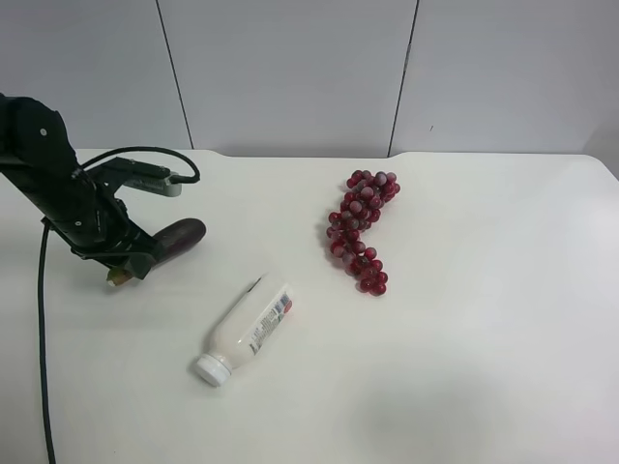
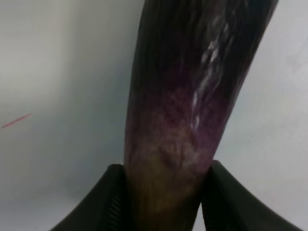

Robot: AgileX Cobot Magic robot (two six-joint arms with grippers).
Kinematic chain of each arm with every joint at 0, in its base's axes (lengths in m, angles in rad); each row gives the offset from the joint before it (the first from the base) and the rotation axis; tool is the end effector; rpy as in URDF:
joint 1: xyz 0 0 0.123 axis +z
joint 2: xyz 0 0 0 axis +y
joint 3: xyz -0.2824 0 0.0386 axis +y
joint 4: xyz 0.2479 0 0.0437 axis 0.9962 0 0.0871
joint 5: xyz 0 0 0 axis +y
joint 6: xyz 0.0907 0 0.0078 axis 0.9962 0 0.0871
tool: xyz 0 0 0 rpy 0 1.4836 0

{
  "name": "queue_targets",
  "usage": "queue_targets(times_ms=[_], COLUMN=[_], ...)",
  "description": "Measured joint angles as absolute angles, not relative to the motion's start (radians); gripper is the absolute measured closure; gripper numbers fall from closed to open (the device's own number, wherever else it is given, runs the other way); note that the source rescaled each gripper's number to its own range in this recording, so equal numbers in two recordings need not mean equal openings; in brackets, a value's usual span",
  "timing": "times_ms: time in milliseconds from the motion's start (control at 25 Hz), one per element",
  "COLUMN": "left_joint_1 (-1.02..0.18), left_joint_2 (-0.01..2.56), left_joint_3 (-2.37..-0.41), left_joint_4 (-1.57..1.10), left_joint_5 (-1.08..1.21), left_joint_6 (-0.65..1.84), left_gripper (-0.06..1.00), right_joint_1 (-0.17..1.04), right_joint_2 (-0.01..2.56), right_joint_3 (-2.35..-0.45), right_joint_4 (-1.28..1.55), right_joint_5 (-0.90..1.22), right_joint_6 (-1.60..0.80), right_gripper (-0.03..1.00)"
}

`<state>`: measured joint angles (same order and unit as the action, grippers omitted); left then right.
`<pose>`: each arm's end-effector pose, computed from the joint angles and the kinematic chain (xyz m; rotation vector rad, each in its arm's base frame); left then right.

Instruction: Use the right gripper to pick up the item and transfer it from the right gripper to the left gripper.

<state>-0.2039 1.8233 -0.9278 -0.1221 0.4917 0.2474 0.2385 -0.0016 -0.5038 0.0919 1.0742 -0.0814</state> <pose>0.3137 -0.0702 0.1331 0.5015 2.8240 -0.0952 -0.0078 0.0057 0.2774 -0.3326 2.0282 0.2077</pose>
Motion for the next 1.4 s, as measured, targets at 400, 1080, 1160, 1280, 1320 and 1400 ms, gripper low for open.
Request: queue_targets(times_ms=[400, 1080, 1160, 1280, 1320, 1400], left_joint_1=[-0.204, -0.204, -0.204, -0.204, -0.204, -0.204], left_joint_2=[1.838, 1.838, 1.838, 1.838, 1.838, 1.838], left_joint_3=[-0.928, -0.928, -0.928, -0.928, -0.928, -0.928], left_joint_4=[-0.137, -0.125, -0.125, -0.124, -0.124, -0.122], left_joint_5=[0.478, 0.481, 0.481, 0.49, 0.496, 0.508], left_joint_6=[0.247, 0.247, 0.247, 0.247, 0.247, 0.247], left_gripper=[0.94, -0.05, -0.05, -0.05, -0.05, -0.05], right_joint_1=[0.238, 0.238, 0.238, 0.238, 0.238, 0.238], right_joint_2=[-0.002, -0.002, -0.002, -0.002, -0.002, -0.002], right_joint_3=[-0.504, -0.504, -0.504, -0.504, -0.504, -0.504], right_joint_4=[0.092, 0.092, 0.092, 0.092, 0.092, 0.092], right_joint_5=[1.074, 1.074, 1.074, 1.074, 1.074, 1.074], right_joint_6=[-0.081, -0.081, -0.081, -0.081, -0.081, -0.081], right_gripper=[-0.03, -0.03, -0.03, -0.03, -0.03, -0.03])
